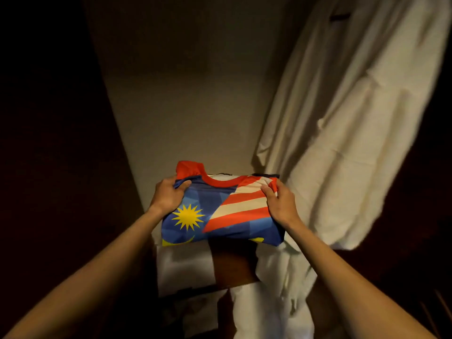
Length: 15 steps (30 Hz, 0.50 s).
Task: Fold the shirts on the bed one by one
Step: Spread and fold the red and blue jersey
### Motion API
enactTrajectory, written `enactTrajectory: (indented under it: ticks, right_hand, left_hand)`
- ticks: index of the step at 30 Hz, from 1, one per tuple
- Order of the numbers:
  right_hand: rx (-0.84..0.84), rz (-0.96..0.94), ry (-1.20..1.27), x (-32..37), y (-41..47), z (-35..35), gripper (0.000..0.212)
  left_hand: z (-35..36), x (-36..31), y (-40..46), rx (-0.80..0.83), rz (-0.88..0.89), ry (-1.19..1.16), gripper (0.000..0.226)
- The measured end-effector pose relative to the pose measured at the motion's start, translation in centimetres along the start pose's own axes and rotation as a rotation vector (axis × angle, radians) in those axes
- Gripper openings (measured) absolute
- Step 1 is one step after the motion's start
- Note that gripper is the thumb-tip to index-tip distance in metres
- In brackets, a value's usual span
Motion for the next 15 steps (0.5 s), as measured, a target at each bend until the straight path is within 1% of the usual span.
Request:
enactTrajectory:
  ticks: [2,4,5,6,7,8,9,10,12,14,15]
  right_hand:
    - [0.099,-0.002,0.029,-1.2,3.6,3.4,0.028]
    - [0.183,-0.035,0.037,-2.8,6.1,6.9,0.024]
    - [0.216,-0.049,0.044,-4.1,7.1,8.8,0.021]
    - [0.276,-0.017,0.056,-6.0,7.7,11.0,0.016]
    - [0.347,0.038,0.068,-8.4,7.9,13.4,0.016]
    - [0.411,0.105,0.065,-11.2,7.7,15.7,0.029]
    - [0.461,0.144,0.035,-13.9,7.3,17.8,0.038]
    - [0.489,0.137,-0.022,-16.3,7.0,19.5,0.039]
    - [0.507,0.113,-0.081,-20.6,6.7,22.6,0.028]
    - [0.495,0.148,-0.019,-25.1,6.4,25.9,0.019]
    - [0.481,0.169,0.019,-27.3,6.2,27.5,0.02]
  left_hand:
    - [-0.6,3.4,1.2,-0.054,-0.09,0.006,0.02]
    - [-0.5,7.2,1.7,-0.105,-0.155,0.026,0.022]
    - [0.1,9.3,1.8,-0.103,-0.181,0.039,0.022]
    - [1.1,11.7,1.8,-0.086,-0.208,0.045,0.022]
    - [2.4,14.3,1.5,-0.072,-0.237,0.042,0.022]
    - [3.8,17.0,0.9,-0.069,-0.276,0.029,0.021]
    - [5.3,19.8,0.0,-0.077,-0.322,0.014,0.019]
    - [6.9,22.5,-0.6,-0.086,-0.359,0.008,0.016]
    - [10.3,27.6,-1.5,-0.08,-0.417,-0.012,0.014]
    - [13.6,33.0,-1.6,-0.086,-0.48,-0.069,0.014]
    - [15.1,35.7,-1.6,-0.094,-0.52,-0.095,0.014]
Point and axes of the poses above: each hand's wrist, its own y-axis towards the middle knuckle, its own z-axis out of the palm, x = y × z, the point moved 7 cm from there along y, towards the middle knuckle, and after that the axes turned 9 degrees about x, right-handed, at the moved point
